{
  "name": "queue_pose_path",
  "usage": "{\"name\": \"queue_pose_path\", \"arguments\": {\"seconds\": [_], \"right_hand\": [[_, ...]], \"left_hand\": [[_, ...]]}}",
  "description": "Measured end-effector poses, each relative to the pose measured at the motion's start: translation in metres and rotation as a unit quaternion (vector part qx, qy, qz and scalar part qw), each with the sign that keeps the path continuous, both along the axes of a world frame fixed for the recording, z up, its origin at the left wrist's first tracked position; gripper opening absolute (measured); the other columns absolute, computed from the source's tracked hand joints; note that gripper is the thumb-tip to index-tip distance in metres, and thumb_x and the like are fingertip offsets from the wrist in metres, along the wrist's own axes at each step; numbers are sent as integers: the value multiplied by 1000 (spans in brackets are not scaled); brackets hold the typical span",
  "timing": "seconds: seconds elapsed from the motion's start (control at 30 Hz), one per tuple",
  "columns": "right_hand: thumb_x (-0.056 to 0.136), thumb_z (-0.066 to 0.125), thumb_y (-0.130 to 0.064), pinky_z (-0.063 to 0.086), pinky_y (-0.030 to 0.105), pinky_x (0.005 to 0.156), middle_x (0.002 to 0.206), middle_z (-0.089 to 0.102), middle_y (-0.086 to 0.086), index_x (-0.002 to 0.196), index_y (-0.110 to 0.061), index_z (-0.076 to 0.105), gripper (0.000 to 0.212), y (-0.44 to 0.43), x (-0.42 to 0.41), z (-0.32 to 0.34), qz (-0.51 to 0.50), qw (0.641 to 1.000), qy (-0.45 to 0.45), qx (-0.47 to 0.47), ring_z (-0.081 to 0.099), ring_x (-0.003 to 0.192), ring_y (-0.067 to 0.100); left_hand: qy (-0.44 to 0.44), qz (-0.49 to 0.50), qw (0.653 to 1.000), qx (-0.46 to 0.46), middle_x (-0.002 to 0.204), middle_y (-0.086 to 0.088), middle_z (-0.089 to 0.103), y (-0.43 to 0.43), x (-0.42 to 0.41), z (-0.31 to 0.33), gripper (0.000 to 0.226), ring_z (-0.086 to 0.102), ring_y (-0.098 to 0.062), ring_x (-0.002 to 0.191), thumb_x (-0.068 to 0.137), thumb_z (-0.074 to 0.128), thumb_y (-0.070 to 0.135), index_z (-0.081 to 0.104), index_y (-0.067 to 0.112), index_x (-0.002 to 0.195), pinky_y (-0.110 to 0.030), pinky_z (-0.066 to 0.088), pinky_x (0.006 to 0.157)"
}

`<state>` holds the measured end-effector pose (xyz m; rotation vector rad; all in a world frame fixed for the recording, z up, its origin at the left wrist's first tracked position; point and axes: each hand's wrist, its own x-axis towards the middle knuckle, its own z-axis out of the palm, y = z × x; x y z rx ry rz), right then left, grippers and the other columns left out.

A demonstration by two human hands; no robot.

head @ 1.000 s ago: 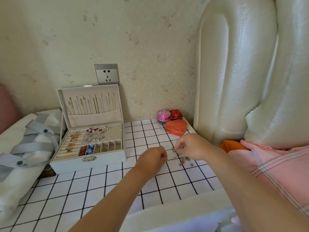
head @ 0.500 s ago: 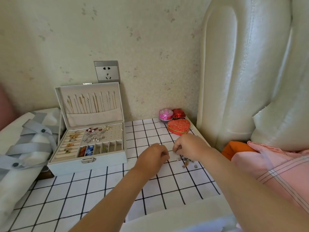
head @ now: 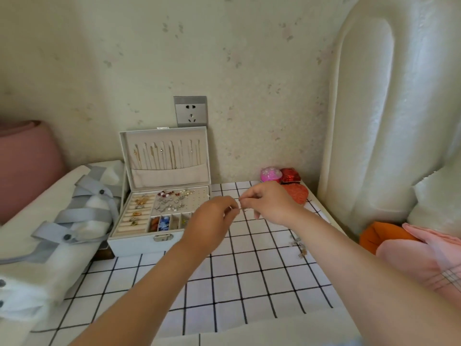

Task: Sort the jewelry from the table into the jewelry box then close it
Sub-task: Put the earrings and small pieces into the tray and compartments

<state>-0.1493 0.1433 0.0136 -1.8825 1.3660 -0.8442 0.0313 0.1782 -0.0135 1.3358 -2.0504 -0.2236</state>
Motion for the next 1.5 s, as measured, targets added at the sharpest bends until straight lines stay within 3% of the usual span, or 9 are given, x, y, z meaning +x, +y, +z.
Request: {"name": "queue_pose_path", "arguments": {"seconds": [0.27, 0.37, 0.43, 0.6, 0.83, 0.97, 1.03, 1.17, 1.5], "right_hand": [[91, 72, -21, 52, 22, 58, 90, 75, 1, 80, -32, 74, 16, -4, 95, 7, 64, 997, -28, 25, 59, 49, 8], [92, 71, -20, 51, 19, 57, 83, 75, -2, 89, -22, 78, 7, -6, 122, 4, 71, 997, -9, 27, 58, 47, 0], [90, 72, -19, 48, 15, 60, 81, 73, -10, 91, -19, 80, 7, -8, 135, 2, 77, 997, 17, 8, 59, 53, -9], [85, 76, -20, 56, 32, 88, 81, 75, -13, 84, -23, 81, 6, -16, 154, -7, 76, 995, 57, -9, 68, 82, 1], [83, 71, -33, 57, 37, 83, 82, 73, -21, 80, -35, 79, 9, -23, 160, -18, 84, 980, 180, -3, 67, 83, 1], [91, 69, -20, 49, 14, 77, 87, 72, -18, 92, -28, 79, 13, -22, 155, -3, 82, 993, 84, 6, 64, 82, -7], [93, 68, -15, 45, 10, 69, 89, 70, -14, 97, -24, 77, 13, -20, 152, 7, 77, 997, 18, 5, 62, 68, -10], [89, 72, -4, 54, 20, 59, 99, 73, 8, 103, -17, 74, 19, -16, 150, 19, 91, 992, -90, 18, 58, 50, 0], [87, 72, 1, 44, 14, 46, 89, 75, 14, 102, -2, 75, 16, -20, 154, 29, 88, 987, -136, -1, 57, 49, 7]], "left_hand": [[13, 100, 995, 10, 96, 9, 65, -4, 103, 21, 18, 55, -2, 74, 94, 63, 23, 72, 27, 110, -22, 47, 76], [72, 118, 989, 46, 88, 14, 65, -4, 126, 22, 12, 58, -2, 71, 92, 67, 23, 67, 31, 101, -11, 45, 68], [121, 136, 981, 66, 84, 13, 66, -6, 136, 21, 9, 60, -3, 74, 88, 71, 23, 65, 30, 89, -16, 48, 70], [258, 132, 946, 142, 77, 9, 72, -12, 149, 23, 6, 65, -2, 70, 83, 77, 22, 73, 24, 80, -19, 51, 71], [367, 122, 897, 214, 90, 3, 76, -9, 150, 33, 10, 64, -6, 69, 92, 66, 25, 75, 19, 93, -14, 44, 57], [452, 97, 838, 289, 90, -1, 73, -7, 146, 35, 12, 59, -10, 69, 94, 64, 26, 72, 17, 94, -20, 44, 53], [464, 91, 826, 307, 84, 3, 73, -6, 146, 36, 13, 56, -8, 65, 95, 64, 27, 72, 17, 92, -19, 43, 51], [456, 99, 824, 322, 79, 8, 73, -7, 143, 37, 14, 55, -6, 63, 95, 63, 28, 74, 19, 90, -19, 42, 53], [436, 91, 850, 282, 77, 7, 70, -15, 138, 45, 15, 56, -8, 61, 96, 62, 28, 72, 17, 92, -21, 44, 53]]}}
